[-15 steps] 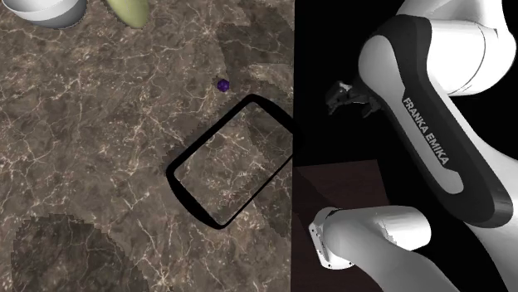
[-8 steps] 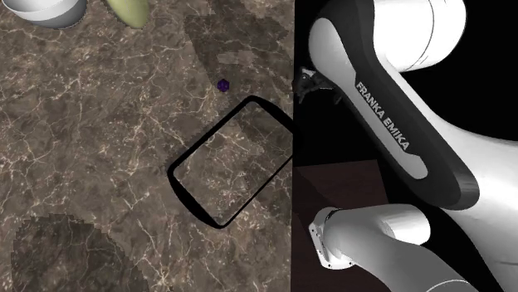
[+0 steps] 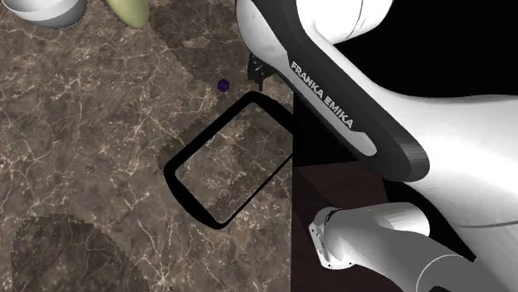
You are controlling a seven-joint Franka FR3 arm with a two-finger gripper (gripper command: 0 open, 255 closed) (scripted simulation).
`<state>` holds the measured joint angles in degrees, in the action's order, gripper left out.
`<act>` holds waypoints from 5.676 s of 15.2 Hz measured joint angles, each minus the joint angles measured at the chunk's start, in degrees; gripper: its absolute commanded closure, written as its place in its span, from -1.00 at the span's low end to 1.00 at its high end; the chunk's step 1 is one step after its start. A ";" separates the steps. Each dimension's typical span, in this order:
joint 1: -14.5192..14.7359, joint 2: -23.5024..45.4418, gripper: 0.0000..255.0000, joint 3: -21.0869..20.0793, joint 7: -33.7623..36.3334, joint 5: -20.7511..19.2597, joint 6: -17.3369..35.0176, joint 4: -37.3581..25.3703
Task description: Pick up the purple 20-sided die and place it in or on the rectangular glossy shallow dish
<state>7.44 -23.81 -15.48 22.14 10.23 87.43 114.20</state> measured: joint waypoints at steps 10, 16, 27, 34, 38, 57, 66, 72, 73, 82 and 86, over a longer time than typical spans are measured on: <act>4.00 17.84 -1.00 -11.07 11.57 -5.46 -4.03 -22.00; 4.76 18.99 -1.00 -12.15 12.79 -6.07 -1.99 -20.99; 4.75 17.80 1.00 -12.02 12.38 -5.57 0.96 -16.98; 4.74 17.70 1.00 -11.99 12.33 -5.56 0.86 -17.18; 4.76 18.04 1.00 -12.07 12.52 -5.68 -0.02 -18.30; 3.50 29.07 -1.00 -11.31 14.62 -1.06 -11.59 -29.61; 3.50 29.04 1.00 -11.31 14.61 -1.04 -11.50 -29.49; 3.50 29.04 -1.00 -11.31 14.61 -1.04 -11.50 -29.49; 3.33 30.65 -1.00 -11.12 14.93 -0.77 -13.01 -32.02; 2.33 38.74 -1.00 -10.38 17.96 3.23 -19.69 -42.18; 2.04 37.09 -1.00 -10.36 17.24 3.71 -17.30 -38.18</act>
<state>9.48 13.28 -25.84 39.38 13.93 70.13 76.02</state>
